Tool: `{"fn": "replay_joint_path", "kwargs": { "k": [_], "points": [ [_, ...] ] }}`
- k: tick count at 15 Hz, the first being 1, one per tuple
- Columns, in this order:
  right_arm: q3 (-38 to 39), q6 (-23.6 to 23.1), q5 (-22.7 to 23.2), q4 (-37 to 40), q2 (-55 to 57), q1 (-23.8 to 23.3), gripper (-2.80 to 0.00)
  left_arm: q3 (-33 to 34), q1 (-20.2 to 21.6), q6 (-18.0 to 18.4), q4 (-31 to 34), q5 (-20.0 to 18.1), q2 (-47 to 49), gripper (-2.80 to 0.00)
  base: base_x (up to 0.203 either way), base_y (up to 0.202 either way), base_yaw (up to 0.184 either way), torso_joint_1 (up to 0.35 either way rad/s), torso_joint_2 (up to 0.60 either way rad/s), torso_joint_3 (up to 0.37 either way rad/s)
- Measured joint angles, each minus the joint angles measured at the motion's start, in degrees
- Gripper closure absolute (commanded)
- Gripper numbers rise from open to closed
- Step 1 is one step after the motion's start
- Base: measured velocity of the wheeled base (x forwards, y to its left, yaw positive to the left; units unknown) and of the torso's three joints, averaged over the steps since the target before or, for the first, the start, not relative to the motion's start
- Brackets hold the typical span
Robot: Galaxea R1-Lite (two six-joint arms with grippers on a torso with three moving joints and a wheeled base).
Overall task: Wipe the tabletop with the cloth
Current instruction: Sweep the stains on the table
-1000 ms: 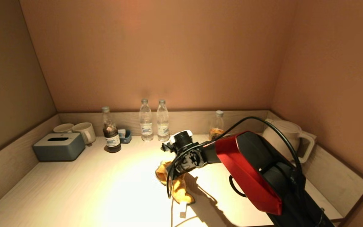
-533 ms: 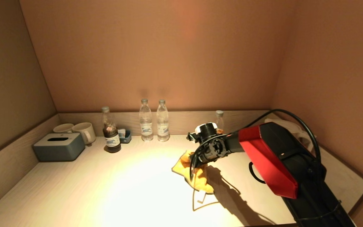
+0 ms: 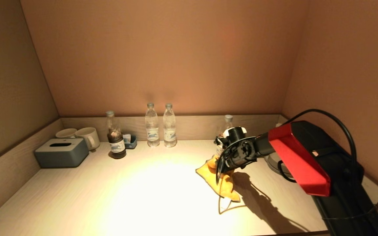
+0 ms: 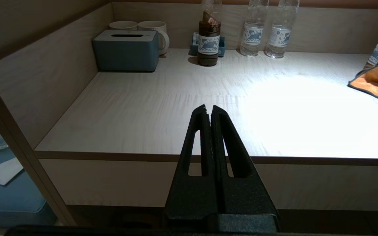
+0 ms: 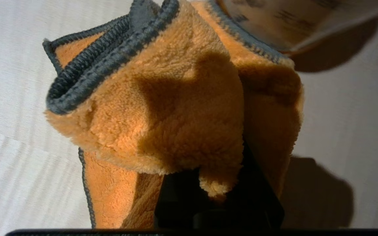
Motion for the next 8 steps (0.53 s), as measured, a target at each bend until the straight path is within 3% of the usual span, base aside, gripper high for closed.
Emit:
{"fn": "replay_joint_path", "kwargs": {
  "k": [8],
  "points": [
    [12.18,-0.13,2.55,-0.70,-8.68,-4.36,0.00,0.00,0.02,0.00,-0.01,0.00,0.00,0.00,0.000,0.000,0.000,0.000,0.00,0.000]
  ]
}}
